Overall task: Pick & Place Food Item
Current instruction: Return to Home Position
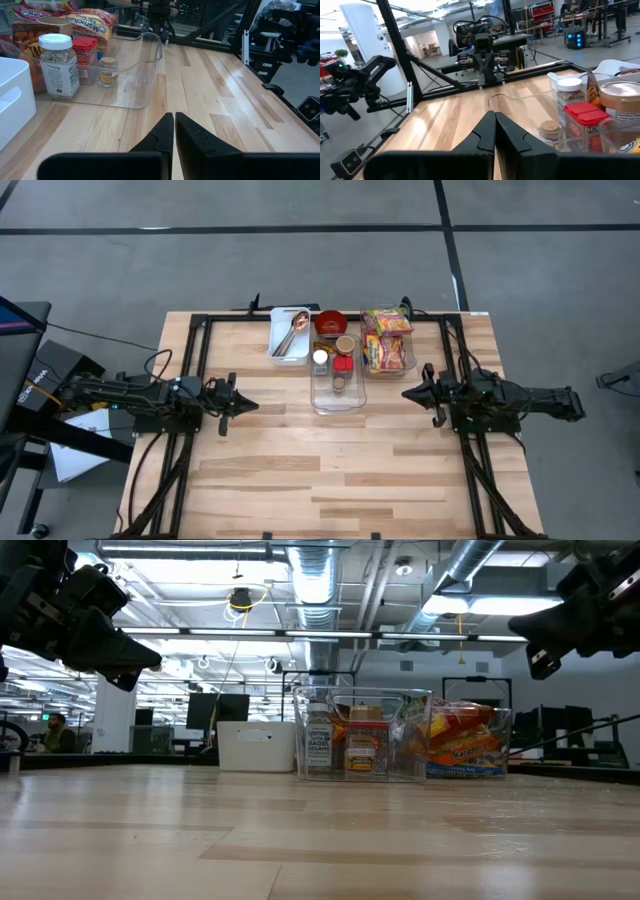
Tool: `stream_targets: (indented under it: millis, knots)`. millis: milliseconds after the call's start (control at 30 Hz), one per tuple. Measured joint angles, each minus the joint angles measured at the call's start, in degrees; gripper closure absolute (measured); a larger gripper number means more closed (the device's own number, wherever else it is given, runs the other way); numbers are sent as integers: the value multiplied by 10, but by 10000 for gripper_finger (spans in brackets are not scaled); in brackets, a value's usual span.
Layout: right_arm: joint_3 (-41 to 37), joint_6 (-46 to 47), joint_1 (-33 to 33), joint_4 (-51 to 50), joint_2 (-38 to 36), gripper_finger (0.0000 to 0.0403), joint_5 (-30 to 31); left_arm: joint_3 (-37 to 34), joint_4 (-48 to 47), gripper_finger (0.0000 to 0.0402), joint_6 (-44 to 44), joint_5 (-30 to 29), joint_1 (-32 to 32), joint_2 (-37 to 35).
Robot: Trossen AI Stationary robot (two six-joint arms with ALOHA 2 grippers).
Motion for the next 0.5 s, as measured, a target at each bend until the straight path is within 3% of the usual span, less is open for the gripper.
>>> stream_targets:
  millis: [500]
  knots:
    - [0,5,-1,-2,3,403,0,0,0,389,0,0,0,0]
